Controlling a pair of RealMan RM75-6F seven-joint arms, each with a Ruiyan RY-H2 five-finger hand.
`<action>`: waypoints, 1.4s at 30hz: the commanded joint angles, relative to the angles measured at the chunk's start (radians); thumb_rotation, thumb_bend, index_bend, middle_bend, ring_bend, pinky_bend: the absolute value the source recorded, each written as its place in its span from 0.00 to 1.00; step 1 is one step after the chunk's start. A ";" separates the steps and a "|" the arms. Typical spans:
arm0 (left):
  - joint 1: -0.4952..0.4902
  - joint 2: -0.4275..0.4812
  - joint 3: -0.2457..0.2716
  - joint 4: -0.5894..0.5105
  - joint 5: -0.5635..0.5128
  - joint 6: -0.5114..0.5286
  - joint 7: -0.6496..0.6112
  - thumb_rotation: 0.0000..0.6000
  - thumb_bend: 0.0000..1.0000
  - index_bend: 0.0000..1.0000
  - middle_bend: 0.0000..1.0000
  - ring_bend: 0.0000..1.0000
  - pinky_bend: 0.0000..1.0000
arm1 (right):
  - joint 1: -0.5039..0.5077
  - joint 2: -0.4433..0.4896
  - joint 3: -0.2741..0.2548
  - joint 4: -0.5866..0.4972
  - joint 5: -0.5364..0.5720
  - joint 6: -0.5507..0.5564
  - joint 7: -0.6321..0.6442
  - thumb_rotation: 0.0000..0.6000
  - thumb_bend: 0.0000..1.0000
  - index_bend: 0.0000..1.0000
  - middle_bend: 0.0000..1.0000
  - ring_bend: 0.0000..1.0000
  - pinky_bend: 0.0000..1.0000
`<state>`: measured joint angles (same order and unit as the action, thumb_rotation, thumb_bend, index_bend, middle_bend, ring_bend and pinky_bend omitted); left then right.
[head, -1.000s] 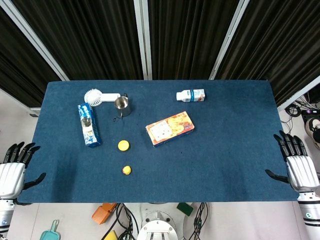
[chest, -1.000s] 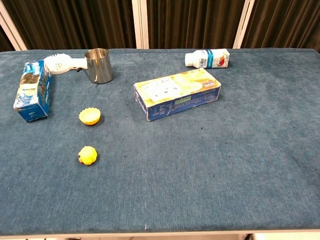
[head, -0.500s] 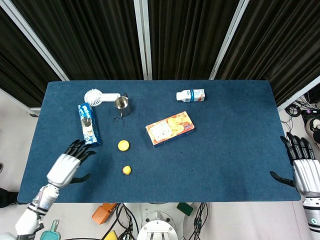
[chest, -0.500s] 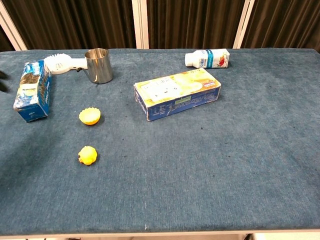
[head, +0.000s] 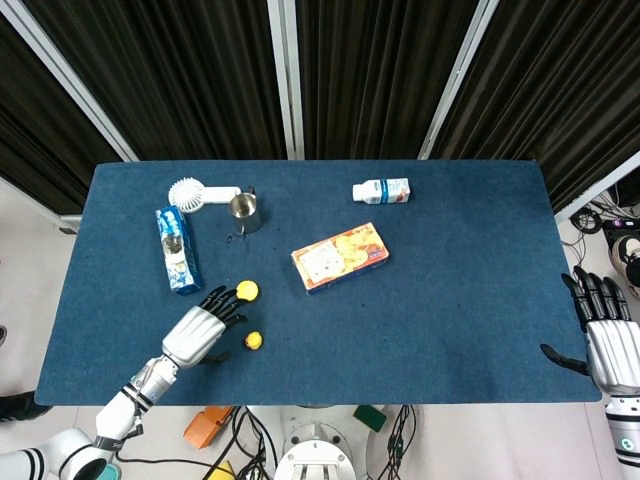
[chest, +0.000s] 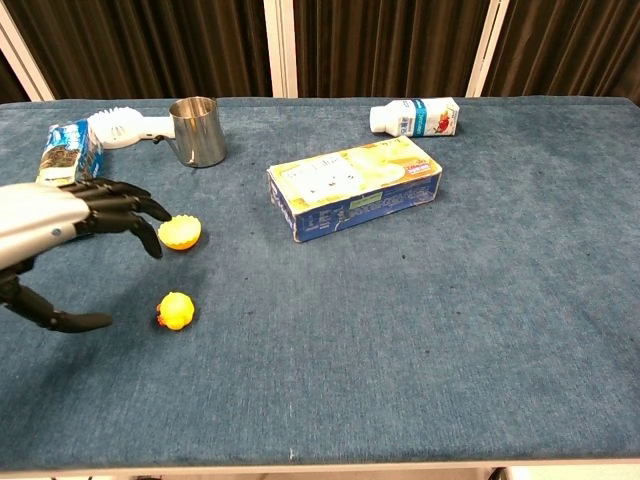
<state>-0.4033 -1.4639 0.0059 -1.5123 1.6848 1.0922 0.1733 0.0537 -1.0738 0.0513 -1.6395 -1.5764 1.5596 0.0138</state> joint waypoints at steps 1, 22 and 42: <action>-0.011 -0.023 0.005 0.018 -0.011 -0.011 0.017 1.00 0.24 0.34 0.09 0.00 0.00 | 0.002 -0.002 0.001 0.000 0.001 -0.003 -0.002 1.00 0.15 0.00 0.04 0.00 0.06; -0.076 -0.118 0.006 0.085 -0.069 -0.054 0.075 1.00 0.28 0.39 0.09 0.00 0.00 | -0.001 -0.003 0.001 -0.006 0.006 -0.009 -0.014 1.00 0.15 0.00 0.04 0.00 0.06; -0.108 -0.090 -0.072 0.071 -0.142 0.002 0.020 1.00 0.39 0.52 0.09 0.00 0.00 | -0.001 0.001 0.005 -0.012 0.006 -0.008 -0.018 1.00 0.15 0.00 0.04 0.00 0.06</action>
<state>-0.5012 -1.5596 -0.0404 -1.4374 1.5687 1.0934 0.2025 0.0524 -1.0727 0.0562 -1.6510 -1.5704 1.5513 -0.0041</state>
